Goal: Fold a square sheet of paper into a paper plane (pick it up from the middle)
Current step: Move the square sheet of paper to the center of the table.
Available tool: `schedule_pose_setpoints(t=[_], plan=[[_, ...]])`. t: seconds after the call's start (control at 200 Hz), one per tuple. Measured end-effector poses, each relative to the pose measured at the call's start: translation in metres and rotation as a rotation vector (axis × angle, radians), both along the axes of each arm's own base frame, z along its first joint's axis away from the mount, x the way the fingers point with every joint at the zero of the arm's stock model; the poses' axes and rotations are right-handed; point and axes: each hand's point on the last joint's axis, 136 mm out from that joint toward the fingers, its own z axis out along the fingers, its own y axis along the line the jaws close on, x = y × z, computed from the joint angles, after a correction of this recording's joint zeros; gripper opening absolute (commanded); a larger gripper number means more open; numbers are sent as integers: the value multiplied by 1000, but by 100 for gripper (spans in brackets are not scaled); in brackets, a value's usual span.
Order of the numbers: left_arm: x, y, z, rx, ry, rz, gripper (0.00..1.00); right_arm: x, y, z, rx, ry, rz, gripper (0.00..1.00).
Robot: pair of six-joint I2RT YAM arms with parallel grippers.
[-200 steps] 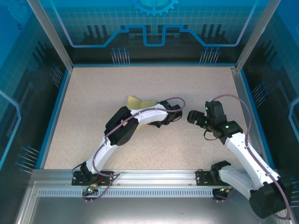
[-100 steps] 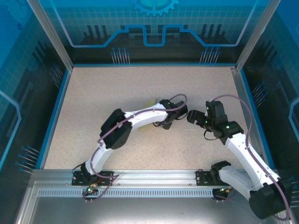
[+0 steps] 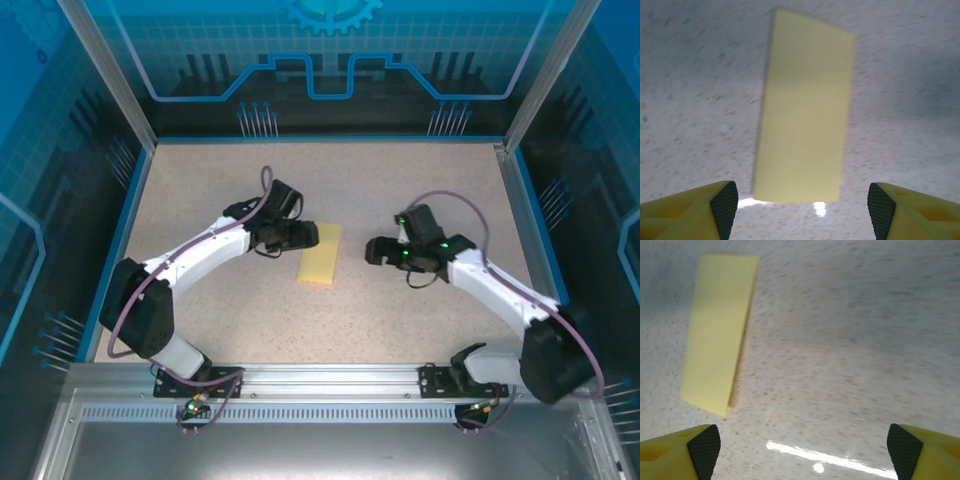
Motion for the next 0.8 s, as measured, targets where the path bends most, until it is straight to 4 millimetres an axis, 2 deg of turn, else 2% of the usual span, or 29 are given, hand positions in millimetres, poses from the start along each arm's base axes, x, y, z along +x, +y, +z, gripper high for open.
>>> schedule_pose_setpoints(t=[0.1, 0.255, 0.395, 0.475, 0.55, 0.695, 0.8], plan=[[-8, 27, -20, -18, 60, 76, 84, 16, 53, -2, -4, 8, 94, 86], [-13, 62, -31, -65, 77, 203, 98, 43, 134, -16, -5, 16, 197, 83], [-20, 91, -38, -95, 82, 305, 98, 59, 189, -36, 13, 38, 269, 80], [-24, 100, -39, -107, 81, 333, 98, 63, 208, -50, 14, 62, 301, 77], [-25, 104, -39, -118, 77, 347, 98, 65, 217, -63, 6, 86, 322, 77], [-25, 105, -38, -130, 75, 354, 98, 57, 221, -79, -24, 136, 379, 76], [-26, 105, -38, -141, 78, 363, 99, 50, 221, -81, -38, 143, 446, 76]])
